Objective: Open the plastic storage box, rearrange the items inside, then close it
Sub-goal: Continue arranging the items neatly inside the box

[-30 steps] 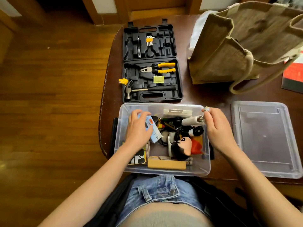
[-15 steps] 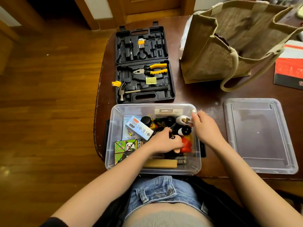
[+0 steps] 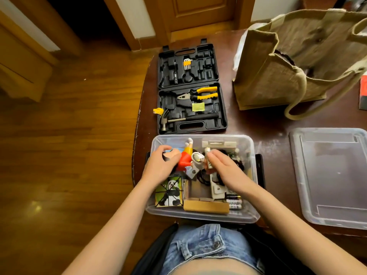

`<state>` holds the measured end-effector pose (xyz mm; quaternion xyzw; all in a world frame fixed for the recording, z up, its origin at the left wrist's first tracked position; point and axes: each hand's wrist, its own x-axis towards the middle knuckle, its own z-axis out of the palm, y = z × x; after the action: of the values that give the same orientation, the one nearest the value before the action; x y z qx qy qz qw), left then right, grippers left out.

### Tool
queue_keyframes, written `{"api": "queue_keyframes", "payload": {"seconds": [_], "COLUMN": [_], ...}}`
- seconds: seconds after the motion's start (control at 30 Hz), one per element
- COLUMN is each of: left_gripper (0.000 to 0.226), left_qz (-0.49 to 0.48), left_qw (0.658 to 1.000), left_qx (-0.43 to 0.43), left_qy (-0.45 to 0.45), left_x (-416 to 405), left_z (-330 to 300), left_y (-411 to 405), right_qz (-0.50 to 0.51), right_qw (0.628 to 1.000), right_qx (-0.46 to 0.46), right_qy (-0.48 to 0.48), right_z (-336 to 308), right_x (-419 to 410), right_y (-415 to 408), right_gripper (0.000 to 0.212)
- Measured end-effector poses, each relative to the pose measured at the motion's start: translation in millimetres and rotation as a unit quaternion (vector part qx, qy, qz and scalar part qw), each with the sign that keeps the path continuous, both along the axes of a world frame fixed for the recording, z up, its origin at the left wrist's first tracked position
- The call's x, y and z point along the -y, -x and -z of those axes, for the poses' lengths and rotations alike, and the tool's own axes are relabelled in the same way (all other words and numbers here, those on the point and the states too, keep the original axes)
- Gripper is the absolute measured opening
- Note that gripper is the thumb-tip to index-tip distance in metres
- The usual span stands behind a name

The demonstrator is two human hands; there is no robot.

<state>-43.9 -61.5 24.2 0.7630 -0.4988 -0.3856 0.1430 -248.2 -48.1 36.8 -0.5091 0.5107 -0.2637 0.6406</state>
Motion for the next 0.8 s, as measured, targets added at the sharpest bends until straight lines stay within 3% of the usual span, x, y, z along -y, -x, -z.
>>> {"api": "queue_keyframes", "payload": {"seconds": [0.2,0.3,0.4,0.6,0.8], "left_gripper": [0.045,0.033,0.025,0.022,0.052], "left_qz": [0.036,0.065,0.143,0.333,0.512], "left_qw": [0.997,0.993,0.980,0.938,0.849], "left_qx": [0.050,0.041,0.006,0.010,0.126], "left_qy": [0.038,0.091,0.136,0.100,0.034], "left_x": [-3,-2,-2,8,26], "left_z": [1,-8,-14,-9,8], "left_y": [9,25,46,82,115], "right_qz": [-0.083,-0.065,0.012,0.170,0.200], "right_qw": [0.993,0.994,0.996,0.976,0.956], "right_qx": [-0.087,-0.087,-0.077,-0.087,-0.104], "right_qy": [-0.016,-0.029,-0.037,-0.108,-0.186], "right_z": [17,19,22,32,41], "right_x": [1,-5,-16,-38,-44], "right_y": [-12,-4,3,18,20], "right_gripper": [0.029,0.030,0.026,0.034,0.037]}}
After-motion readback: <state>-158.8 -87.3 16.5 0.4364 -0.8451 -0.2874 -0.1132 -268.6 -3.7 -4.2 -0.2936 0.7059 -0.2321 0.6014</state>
